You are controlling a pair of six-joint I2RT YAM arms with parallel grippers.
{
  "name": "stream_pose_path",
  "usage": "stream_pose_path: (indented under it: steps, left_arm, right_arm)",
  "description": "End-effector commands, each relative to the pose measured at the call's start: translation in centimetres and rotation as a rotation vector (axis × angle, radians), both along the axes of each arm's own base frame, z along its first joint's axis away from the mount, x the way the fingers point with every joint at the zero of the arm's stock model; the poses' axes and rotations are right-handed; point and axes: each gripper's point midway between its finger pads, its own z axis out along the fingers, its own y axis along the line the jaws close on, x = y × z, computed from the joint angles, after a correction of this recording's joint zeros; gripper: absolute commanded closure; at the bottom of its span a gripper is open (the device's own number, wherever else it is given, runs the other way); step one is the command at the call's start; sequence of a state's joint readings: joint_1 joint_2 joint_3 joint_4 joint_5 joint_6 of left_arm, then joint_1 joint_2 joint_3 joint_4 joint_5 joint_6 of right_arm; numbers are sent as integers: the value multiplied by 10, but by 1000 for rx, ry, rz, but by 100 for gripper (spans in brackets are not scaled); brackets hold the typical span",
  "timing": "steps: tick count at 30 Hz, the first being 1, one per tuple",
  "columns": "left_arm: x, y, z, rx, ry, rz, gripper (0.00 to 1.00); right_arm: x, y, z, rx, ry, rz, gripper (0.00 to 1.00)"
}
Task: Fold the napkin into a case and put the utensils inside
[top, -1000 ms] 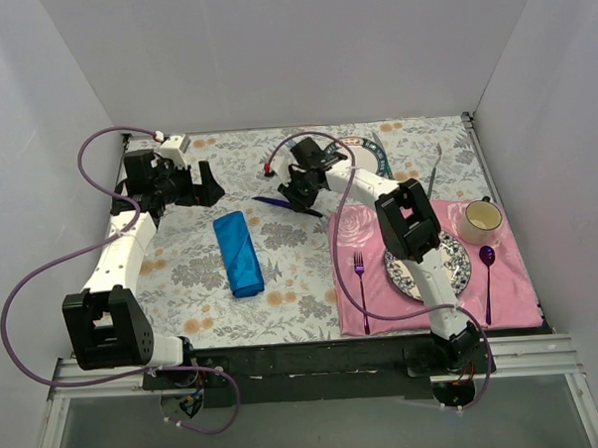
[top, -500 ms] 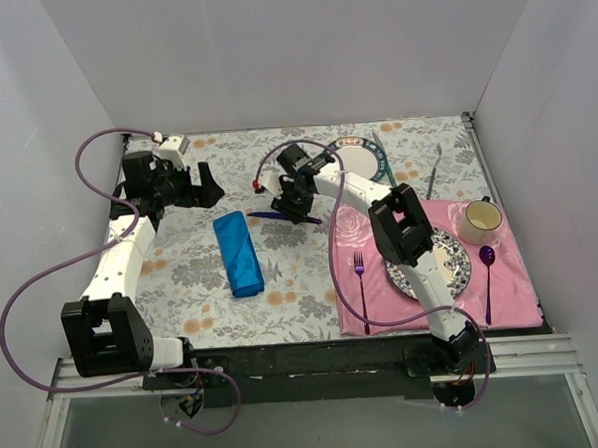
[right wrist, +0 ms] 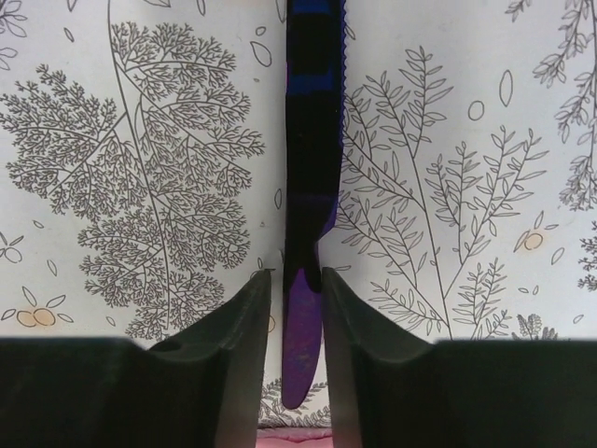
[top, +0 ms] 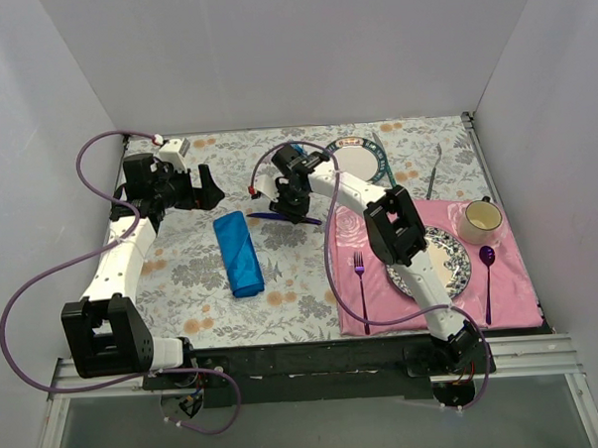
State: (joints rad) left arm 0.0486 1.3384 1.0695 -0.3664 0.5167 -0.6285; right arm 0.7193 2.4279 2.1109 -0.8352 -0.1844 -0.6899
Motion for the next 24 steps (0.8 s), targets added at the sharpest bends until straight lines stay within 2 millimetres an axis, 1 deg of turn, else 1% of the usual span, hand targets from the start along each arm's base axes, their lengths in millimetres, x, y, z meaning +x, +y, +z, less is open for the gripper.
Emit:
stream_pose_path:
  steps: [1,2,4,5,8,9,11,12,13,15,16,18,19,22,24]
  left_arm:
    - [-6,1,14,9,-46,5,2]
    - [-6,2,15,11,-49,7,2]
    - [-6,2,14,10,-46,8,2]
    - [-5,2,14,9,-46,6,2]
    - [-4,0,13,4,-46,-1,2]
    - [-4,1,12,4,-44,1,2]
    - [-2,0,12,-1,-45,-2,2]
    - [-1,-1,12,-7,-45,-2,2]
    - [-1,-2,10,-14,-38,-8,2]
    - [2,-4,11,-25,-38,-15,2]
    - [2,-5,12,-30,-39,-20,2]
    - [5,-7,13,-35,-42,-29,2]
    - [5,-7,13,-35,-44,-29,2]
    - [6,-7,11,-34,-41,-32,2]
    - [5,-7,11,-36,-41,-34,2]
  right_arm:
    - [-43,-27,-93,-145,219,72,71]
    - [-45,-27,-93,-139,234,72,78]
    - [-47,-28,-94,-134,249,79,87]
    - [-50,-29,-95,-142,256,80,98]
    - [-47,-33,-93,-151,254,55,99]
    - [-40,-32,-90,-137,235,36,99]
    - [-27,-30,-77,-108,189,-22,99]
    - [-15,-27,-70,-78,154,-42,99]
    - [-8,-24,-57,-53,126,-52,99]
    - [-1,-18,-43,-23,99,-68,99]
    - [4,-14,-30,6,76,-71,99]
    - [6,-9,-18,40,64,-86,99]
    - [8,-5,-6,67,50,-89,99]
    - [7,-2,8,95,48,-102,99]
    - [7,-2,11,103,51,-108,99]
